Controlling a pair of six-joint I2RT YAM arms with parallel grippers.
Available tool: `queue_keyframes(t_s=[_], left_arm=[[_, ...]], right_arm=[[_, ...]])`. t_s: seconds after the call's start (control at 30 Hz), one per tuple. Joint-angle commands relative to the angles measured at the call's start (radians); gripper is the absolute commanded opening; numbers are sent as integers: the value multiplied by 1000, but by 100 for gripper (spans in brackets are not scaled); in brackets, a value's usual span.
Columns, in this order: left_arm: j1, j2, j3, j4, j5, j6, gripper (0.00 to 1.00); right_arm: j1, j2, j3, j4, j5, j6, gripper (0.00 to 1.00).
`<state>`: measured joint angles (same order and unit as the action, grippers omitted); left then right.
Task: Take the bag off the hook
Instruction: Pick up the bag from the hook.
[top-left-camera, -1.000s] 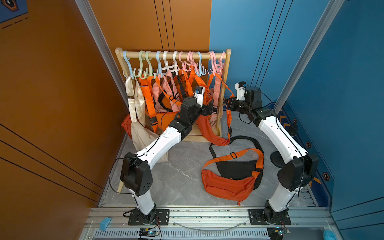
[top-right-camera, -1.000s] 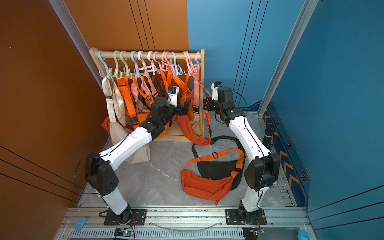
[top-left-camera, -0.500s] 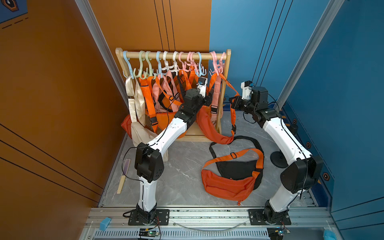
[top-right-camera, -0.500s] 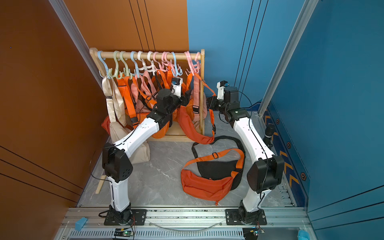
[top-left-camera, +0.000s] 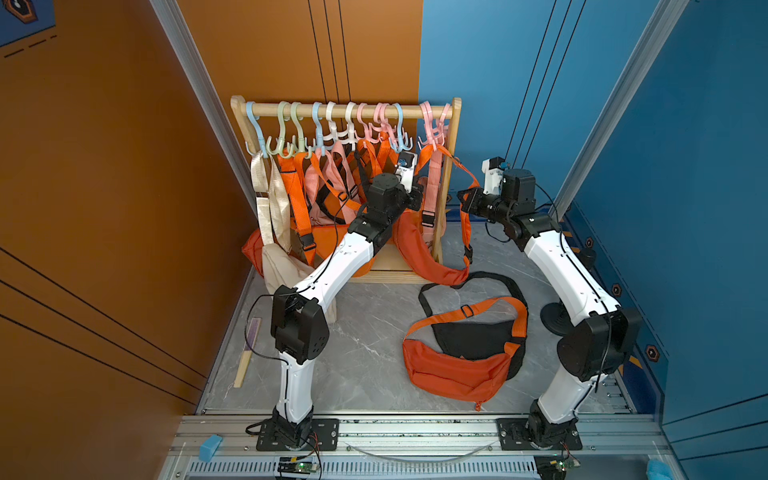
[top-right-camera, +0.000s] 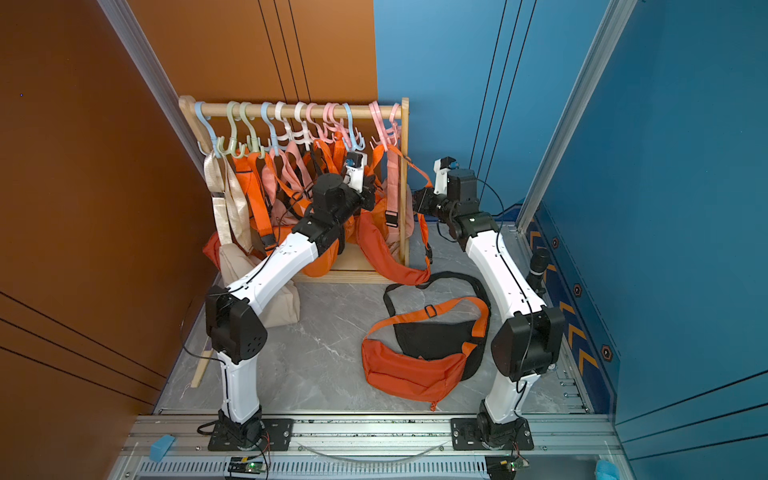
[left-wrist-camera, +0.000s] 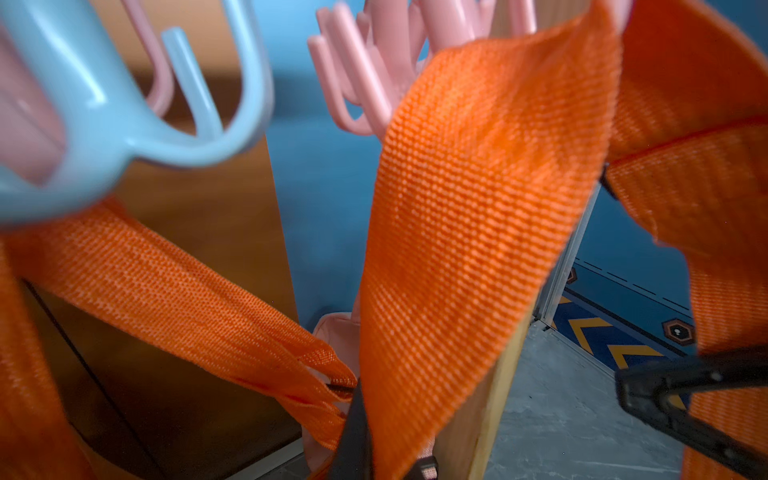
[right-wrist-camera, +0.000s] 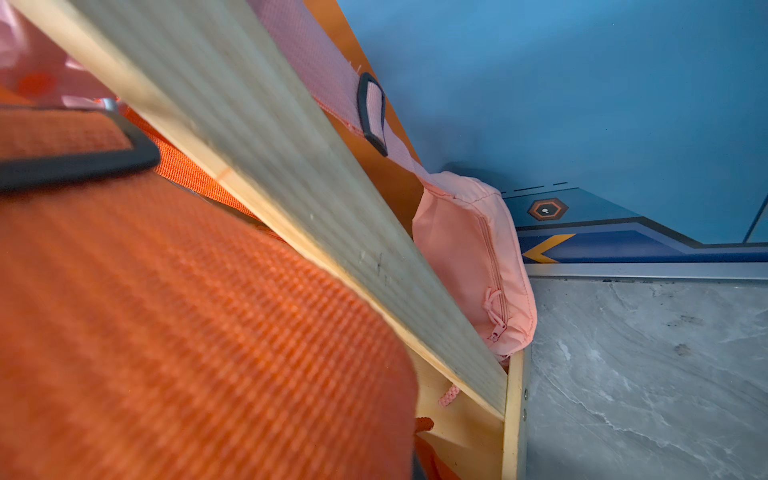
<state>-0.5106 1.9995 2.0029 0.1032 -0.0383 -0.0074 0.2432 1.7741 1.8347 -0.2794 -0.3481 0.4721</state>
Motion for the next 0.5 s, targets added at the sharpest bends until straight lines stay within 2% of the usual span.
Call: queue_keyframes(t_s=[0.0,0.47], left_arm=[[14,-24,87,-59,18,-5,0],[48,-71,141,-162,51,-53,0]], right_arm=[[18,33,83,-19,-18,11,0],[76,114,274,-101,-15,2,0]])
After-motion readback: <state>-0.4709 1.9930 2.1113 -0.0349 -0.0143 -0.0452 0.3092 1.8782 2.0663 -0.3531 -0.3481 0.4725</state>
